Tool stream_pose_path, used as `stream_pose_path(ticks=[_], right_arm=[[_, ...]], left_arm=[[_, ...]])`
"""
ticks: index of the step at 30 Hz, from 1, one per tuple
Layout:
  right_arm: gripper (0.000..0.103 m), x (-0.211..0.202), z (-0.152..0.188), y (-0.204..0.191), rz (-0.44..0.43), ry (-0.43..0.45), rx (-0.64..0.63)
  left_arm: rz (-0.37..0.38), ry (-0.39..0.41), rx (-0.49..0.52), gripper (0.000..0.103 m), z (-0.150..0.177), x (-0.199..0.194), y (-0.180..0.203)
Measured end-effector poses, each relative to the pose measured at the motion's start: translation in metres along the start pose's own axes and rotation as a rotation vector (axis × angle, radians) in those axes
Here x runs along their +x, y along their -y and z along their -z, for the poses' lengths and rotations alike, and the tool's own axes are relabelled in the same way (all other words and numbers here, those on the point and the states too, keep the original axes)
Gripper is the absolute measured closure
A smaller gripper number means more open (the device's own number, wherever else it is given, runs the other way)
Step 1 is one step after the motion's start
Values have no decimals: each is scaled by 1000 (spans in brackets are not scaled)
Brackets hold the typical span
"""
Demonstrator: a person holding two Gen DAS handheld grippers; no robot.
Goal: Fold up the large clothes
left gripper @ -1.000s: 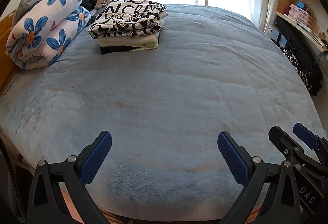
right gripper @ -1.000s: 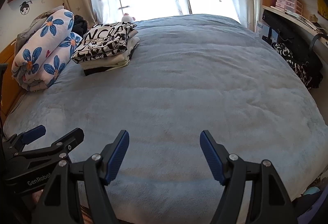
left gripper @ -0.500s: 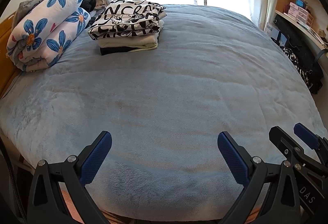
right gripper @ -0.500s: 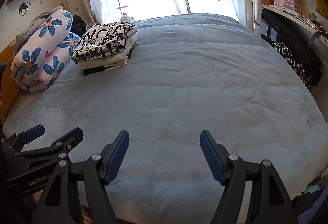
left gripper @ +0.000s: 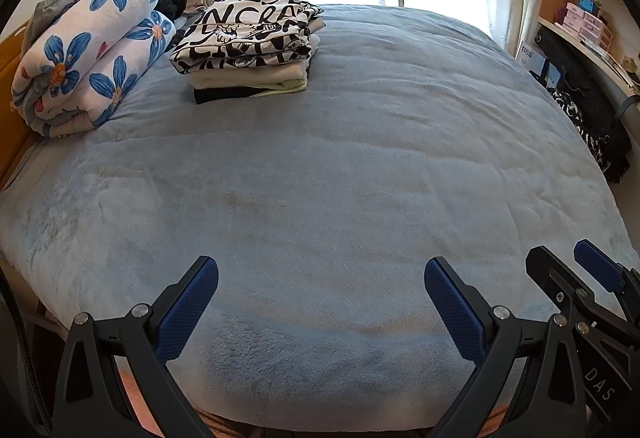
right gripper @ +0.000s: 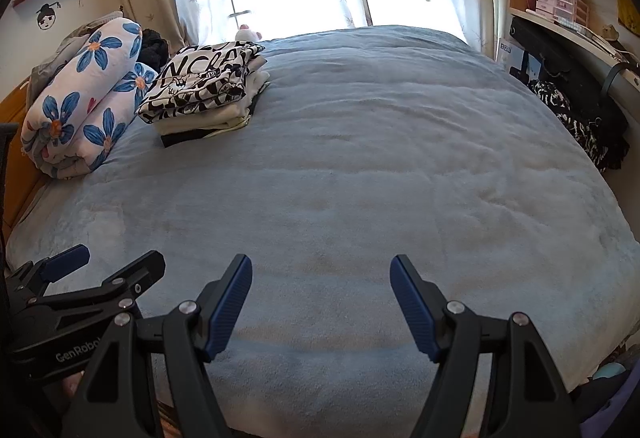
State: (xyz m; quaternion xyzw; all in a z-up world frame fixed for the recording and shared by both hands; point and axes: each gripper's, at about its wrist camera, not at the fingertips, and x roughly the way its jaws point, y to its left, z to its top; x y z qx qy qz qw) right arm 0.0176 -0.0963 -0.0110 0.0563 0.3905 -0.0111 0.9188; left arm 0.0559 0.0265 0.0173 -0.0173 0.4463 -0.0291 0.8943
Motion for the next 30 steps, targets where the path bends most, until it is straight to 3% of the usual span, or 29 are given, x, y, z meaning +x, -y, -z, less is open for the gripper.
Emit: stream_pose_path(ticks=[30], right_arm=[[31, 2, 1, 1, 1, -8, 3]], left_arm=[[3, -13, 14, 1, 2, 6, -2]])
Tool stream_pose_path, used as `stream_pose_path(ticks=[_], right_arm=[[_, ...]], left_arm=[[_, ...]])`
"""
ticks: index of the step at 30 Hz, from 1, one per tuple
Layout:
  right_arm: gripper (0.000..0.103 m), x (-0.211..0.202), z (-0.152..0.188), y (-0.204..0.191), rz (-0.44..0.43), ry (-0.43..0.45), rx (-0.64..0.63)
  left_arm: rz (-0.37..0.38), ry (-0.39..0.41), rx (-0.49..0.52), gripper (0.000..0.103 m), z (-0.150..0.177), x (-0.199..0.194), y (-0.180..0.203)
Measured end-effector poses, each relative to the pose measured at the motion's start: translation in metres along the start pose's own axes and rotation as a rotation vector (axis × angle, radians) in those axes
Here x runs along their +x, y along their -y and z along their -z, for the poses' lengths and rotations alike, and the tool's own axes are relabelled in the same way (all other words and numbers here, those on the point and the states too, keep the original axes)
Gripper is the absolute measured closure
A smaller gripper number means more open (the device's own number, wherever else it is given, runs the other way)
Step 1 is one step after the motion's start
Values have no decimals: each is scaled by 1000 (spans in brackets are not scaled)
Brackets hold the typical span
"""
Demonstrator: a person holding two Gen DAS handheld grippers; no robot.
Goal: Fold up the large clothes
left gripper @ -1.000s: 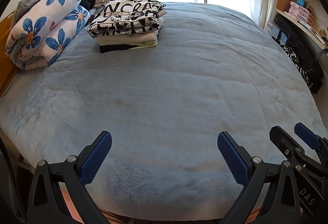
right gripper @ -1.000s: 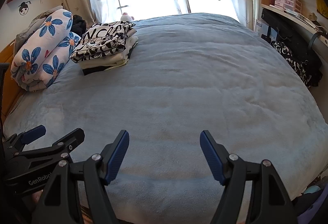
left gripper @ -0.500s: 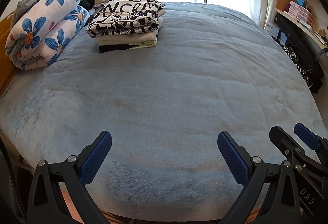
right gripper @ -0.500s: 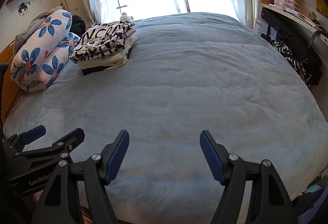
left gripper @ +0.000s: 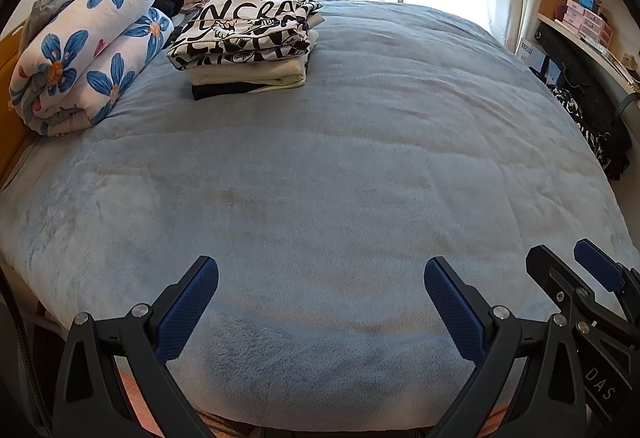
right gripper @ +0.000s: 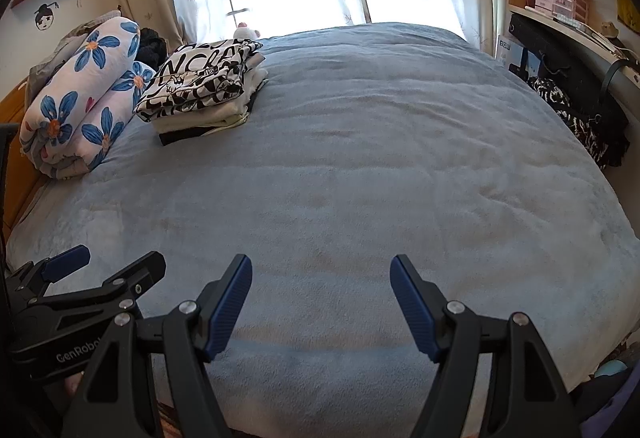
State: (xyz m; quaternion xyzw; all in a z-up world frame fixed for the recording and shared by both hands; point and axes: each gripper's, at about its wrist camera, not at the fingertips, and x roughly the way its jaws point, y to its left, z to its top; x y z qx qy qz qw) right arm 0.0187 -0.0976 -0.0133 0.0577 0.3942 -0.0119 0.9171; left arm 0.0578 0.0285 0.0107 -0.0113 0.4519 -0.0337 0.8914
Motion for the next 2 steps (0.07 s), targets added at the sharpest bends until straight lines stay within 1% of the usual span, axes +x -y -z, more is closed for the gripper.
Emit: stream_pose_path(ticks=[2], right_arm=[[31, 0, 0, 0, 0, -1, 1]], left_arm=[[-2, -1, 4, 1, 1, 1, 0]])
